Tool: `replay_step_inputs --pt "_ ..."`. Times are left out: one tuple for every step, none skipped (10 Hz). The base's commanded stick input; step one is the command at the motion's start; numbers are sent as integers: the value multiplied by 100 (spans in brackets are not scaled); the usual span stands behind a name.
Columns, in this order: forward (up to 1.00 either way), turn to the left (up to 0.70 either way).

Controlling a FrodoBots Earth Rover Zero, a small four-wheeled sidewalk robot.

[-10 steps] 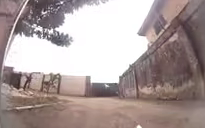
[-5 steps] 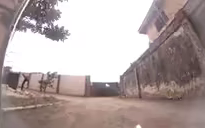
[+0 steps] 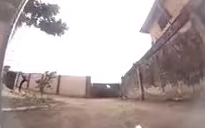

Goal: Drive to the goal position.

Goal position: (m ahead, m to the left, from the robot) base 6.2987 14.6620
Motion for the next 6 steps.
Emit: replay_step_inputs --pt "84 3" --pt "84 3" --pt "84 3" --pt "84 3" --pt "84 3" --pt "84 3"
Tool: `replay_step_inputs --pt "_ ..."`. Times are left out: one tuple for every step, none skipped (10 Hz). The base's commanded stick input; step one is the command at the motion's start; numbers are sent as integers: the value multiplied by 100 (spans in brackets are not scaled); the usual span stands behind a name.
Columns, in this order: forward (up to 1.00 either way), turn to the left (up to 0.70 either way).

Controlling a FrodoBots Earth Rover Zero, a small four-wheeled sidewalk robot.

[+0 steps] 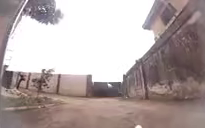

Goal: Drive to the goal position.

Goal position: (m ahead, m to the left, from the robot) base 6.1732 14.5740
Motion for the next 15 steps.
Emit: replay_step_inputs --pt "84 3" --pt "84 3" --pt "84 3" --pt "84 3" --pt "84 3" --pt "84 3" --pt "84 3" --pt "84 3" --pt "84 3" --pt "84 3" --pt "84 3" --pt "84 3" --pt "84 3" --pt "84 3" --pt "84 3"
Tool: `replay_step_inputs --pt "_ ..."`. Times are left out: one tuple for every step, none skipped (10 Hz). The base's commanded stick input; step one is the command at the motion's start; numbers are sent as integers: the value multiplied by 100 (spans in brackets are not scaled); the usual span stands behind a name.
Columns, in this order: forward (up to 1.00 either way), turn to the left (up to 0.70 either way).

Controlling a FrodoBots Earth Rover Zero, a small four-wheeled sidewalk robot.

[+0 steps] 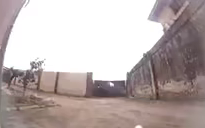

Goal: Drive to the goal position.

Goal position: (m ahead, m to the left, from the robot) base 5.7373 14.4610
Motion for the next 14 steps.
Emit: replay_step_inputs --pt "84 3" --pt "84 3" --pt "84 3" --pt "84 3" --pt "84 3" --pt "84 3" --pt "84 3" --pt "84 3" --pt "84 3" --pt "84 3" --pt "84 3" --pt "84 3" --pt "84 3" --pt "84 3"
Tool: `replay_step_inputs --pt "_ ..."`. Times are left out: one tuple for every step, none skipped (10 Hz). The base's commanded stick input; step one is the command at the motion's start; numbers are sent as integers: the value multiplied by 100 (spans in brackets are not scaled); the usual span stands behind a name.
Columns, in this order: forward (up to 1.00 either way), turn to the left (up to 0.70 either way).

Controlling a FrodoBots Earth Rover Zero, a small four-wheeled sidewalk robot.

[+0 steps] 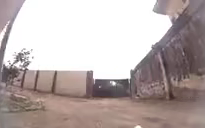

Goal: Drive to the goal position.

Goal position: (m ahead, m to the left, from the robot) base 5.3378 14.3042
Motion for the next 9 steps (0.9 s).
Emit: replay_step_inputs --pt "84 3" --pt "84 3" --pt "84 3" --pt "84 3" --pt "84 3" --pt "85 3" --pt "84 3" --pt "84 3" --pt "84 3"
